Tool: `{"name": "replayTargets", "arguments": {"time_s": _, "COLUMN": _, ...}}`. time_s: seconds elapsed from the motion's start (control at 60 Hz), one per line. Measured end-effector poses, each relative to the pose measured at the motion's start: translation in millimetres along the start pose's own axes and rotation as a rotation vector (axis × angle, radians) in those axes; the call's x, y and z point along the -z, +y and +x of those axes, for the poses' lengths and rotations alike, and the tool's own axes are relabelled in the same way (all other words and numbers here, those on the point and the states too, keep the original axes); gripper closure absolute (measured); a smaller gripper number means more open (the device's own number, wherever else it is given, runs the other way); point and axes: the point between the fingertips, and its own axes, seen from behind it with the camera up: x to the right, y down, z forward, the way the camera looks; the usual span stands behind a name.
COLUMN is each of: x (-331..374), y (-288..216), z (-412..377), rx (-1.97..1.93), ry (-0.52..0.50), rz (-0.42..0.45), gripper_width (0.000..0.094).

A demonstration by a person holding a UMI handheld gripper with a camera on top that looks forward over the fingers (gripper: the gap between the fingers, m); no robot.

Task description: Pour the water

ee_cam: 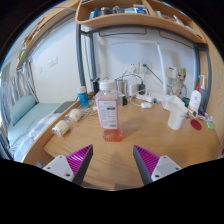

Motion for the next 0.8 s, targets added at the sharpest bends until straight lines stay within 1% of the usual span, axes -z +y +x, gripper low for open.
{"name": "replayTargets", "arguments": {"time_s": 0.067, "x": -16, "y": -13, "z": -6, "rx": -0.005, "ry": -0.007, "rz": 0.024, "gripper_width": 0.0087}}
{"name": "replayTargets", "arguments": {"time_s": 0.267, "x": -60, "y": -63, "z": -12, "rx": -0.062, "ry": 0.01, "rz": 0.14, "gripper_width": 0.0101}}
{"name": "replayTargets", "arguments": {"time_s": 0.4, "x": -76, "y": -87, "z": -6, "rx": -0.029, "ry": 0.024, "rz": 0.185, "gripper_width": 0.0104}}
{"name": "replayTargets", "arguments": {"time_s": 0.433, "x": -77, "y": -92, "z": -5, "rx": -0.019, "ry": 0.027, "rz": 0.205, "gripper_width": 0.0127}}
{"name": "replayTargets", "arguments": {"time_s": 0.483, "x": -78, "y": -102, "z": -3, "rx": -0.001, "ry": 0.036, "rz": 0.249, "gripper_width": 0.0208}}
{"name": "replayTargets", "arguments": {"time_s": 0.517, "x": -80, "y": -106, "z": -1, "rx": 0.007, "ry": 0.045, "rz": 0.268, "gripper_width": 0.0302}}
{"name": "replayTargets", "arguments": {"time_s": 0.683, "x": -83, "y": -112, "z": 6, "rx": 0.01, "ry": 0.077, "rz": 0.311, "gripper_width": 0.0374}}
{"name": "replayTargets", "arguments": {"time_s": 0.8, "x": -82, "y": -114, "z": 10, "rx": -0.008, "ry": 0.091, "rz": 0.336, "gripper_width": 0.0394}}
